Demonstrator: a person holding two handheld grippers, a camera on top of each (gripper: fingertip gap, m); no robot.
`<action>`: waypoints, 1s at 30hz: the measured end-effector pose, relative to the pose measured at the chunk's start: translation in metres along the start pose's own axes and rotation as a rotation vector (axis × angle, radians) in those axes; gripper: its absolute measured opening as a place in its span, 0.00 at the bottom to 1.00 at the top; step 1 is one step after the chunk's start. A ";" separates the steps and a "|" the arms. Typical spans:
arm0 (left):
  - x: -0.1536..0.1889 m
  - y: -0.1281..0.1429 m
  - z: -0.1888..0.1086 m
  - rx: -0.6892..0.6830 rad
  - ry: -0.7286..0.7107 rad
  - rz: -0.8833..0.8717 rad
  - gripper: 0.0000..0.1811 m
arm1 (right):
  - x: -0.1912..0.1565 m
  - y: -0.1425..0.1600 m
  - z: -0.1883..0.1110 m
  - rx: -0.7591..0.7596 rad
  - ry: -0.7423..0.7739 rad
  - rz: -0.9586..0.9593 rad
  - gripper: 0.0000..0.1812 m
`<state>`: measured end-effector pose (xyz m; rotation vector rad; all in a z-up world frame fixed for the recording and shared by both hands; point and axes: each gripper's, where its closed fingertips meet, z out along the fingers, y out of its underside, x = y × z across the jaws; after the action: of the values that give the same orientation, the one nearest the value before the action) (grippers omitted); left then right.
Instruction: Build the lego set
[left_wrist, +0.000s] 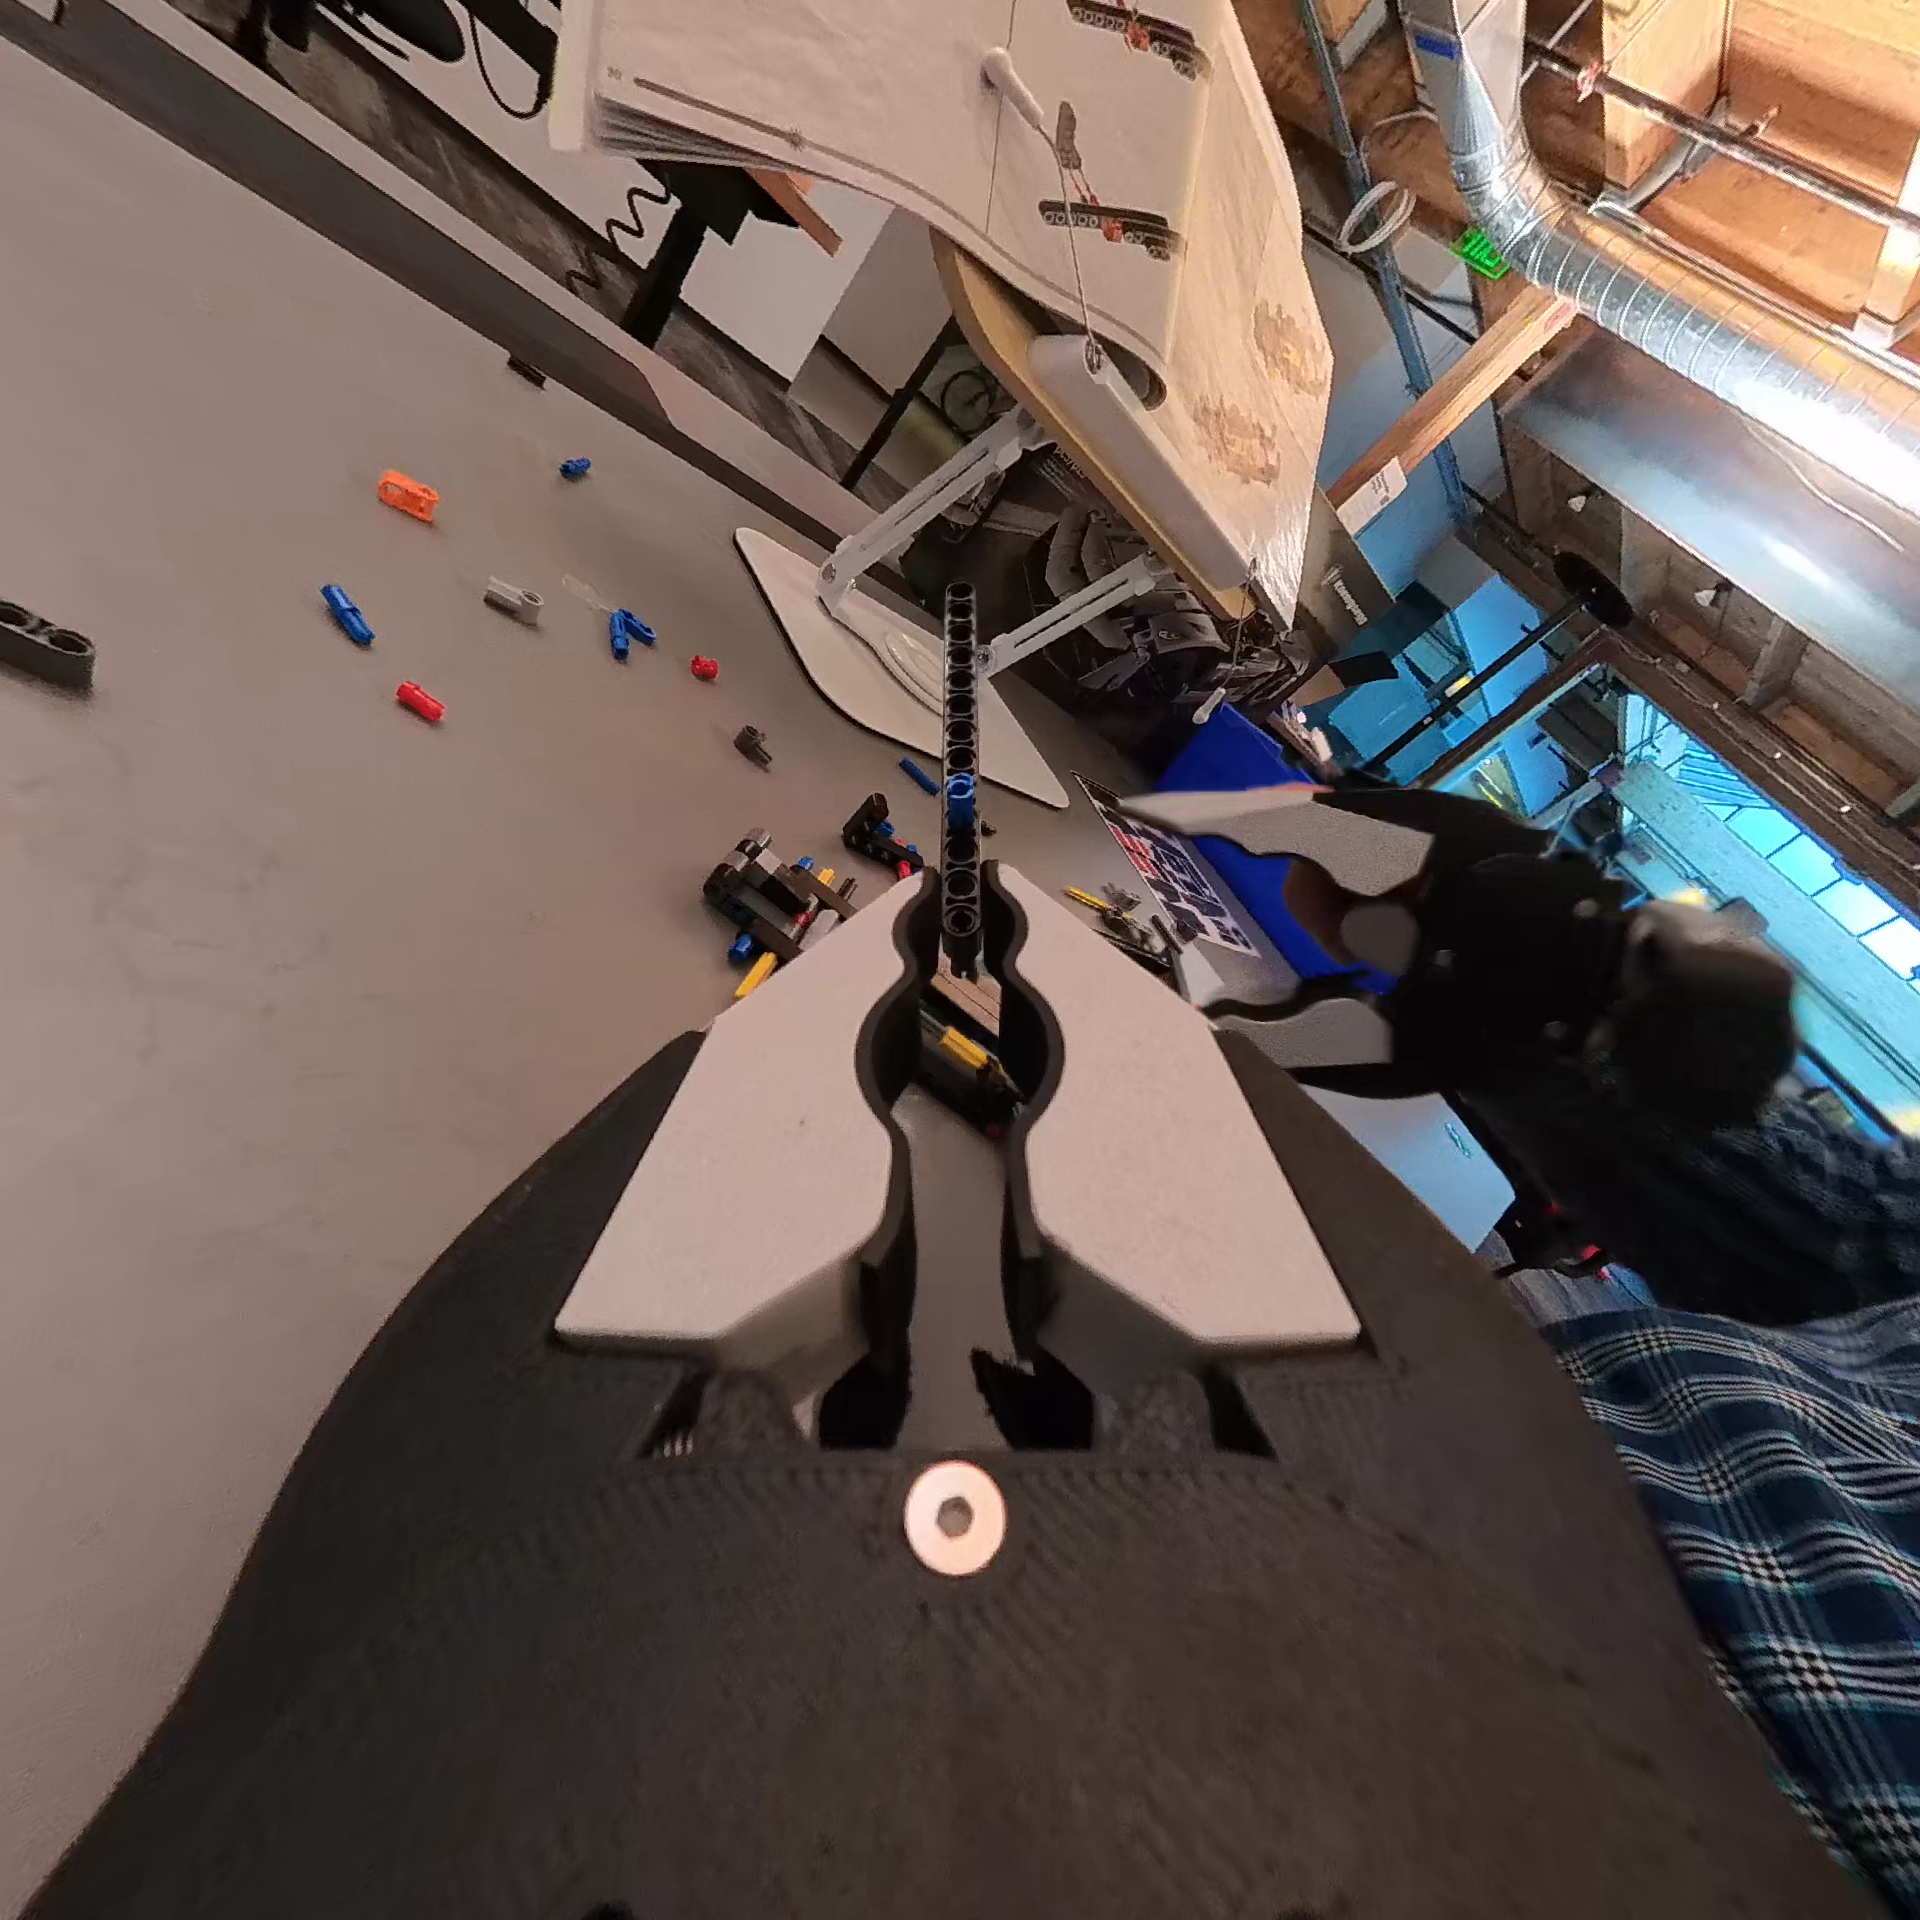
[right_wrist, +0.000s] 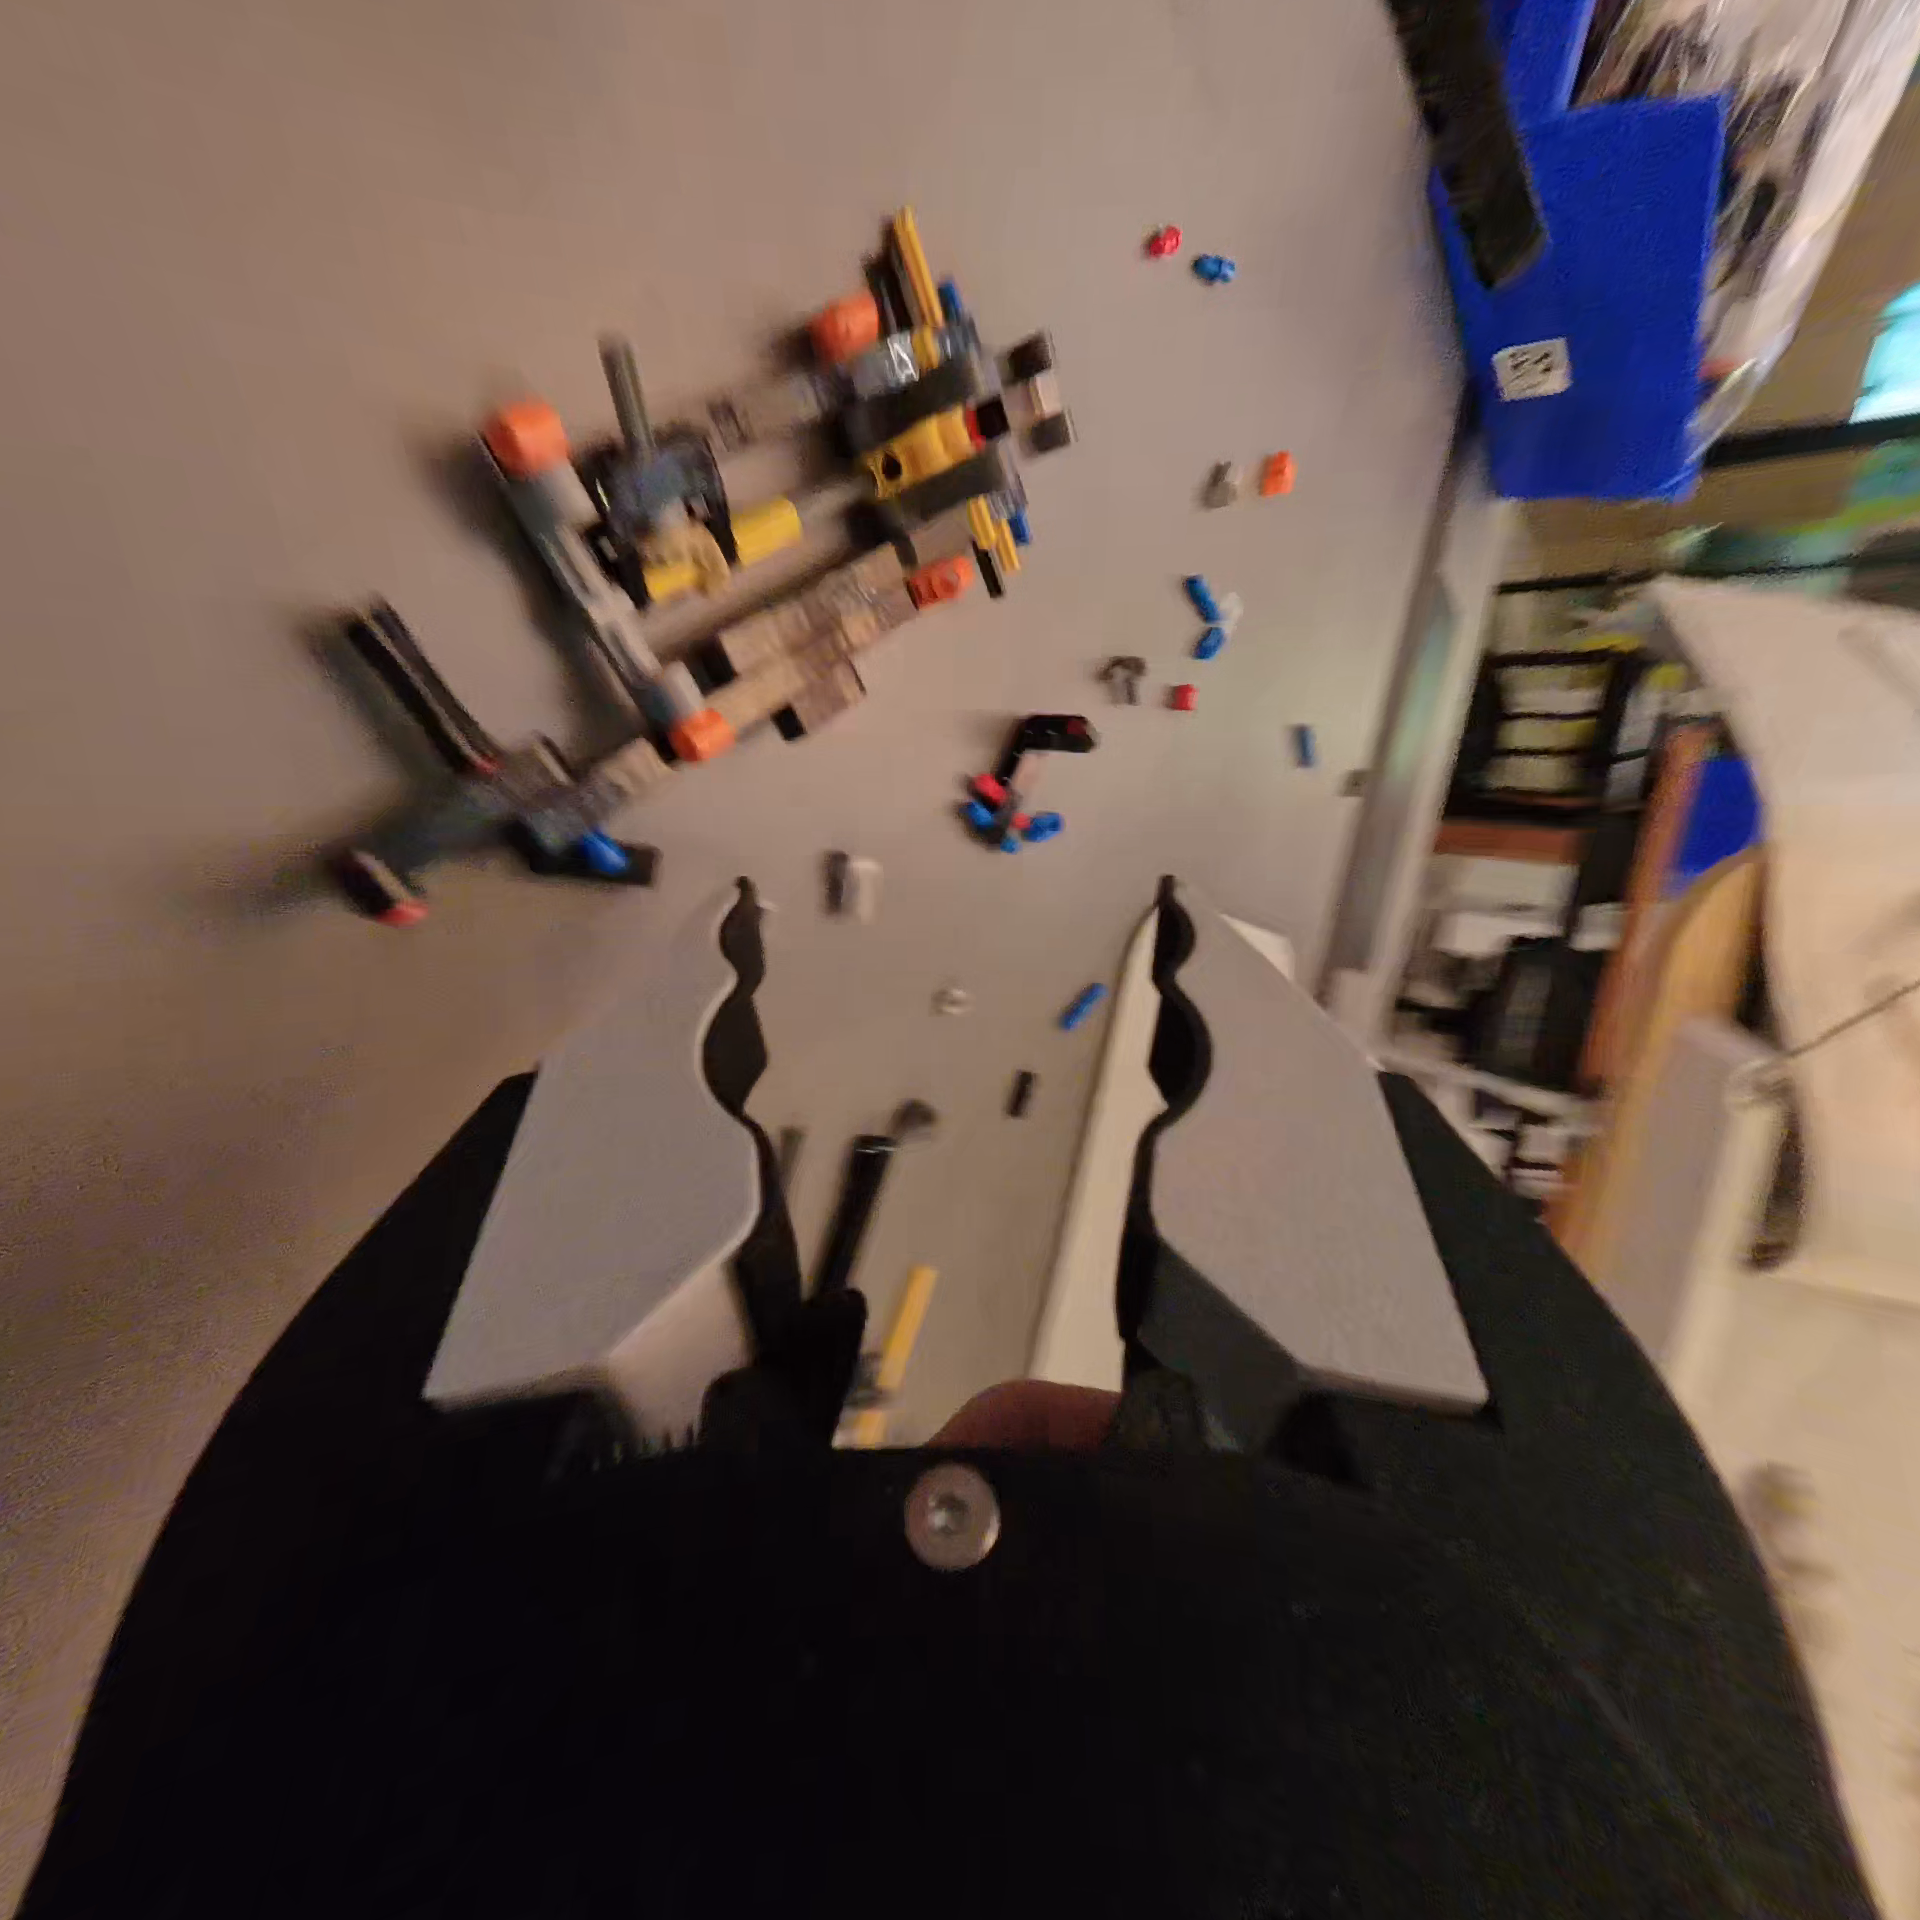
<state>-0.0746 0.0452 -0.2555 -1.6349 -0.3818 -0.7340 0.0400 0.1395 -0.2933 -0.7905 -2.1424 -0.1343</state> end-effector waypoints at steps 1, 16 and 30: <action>-0.001 0.000 0.000 0.001 -0.004 -0.003 0.03 | -0.005 -0.007 -0.008 0.043 -0.058 0.113 0.36; -0.006 0.004 -0.024 0.062 -0.065 -0.056 0.03 | -0.062 -0.051 0.012 0.148 -0.449 0.765 0.34; -0.007 0.003 -0.043 0.097 -0.061 -0.080 0.03 | -0.046 -0.068 0.038 0.263 -0.607 0.330 0.17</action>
<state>-0.0886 0.0042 -0.2603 -1.5604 -0.5216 -0.7154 -0.0037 0.0763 -0.3402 -1.1105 -2.4664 0.6200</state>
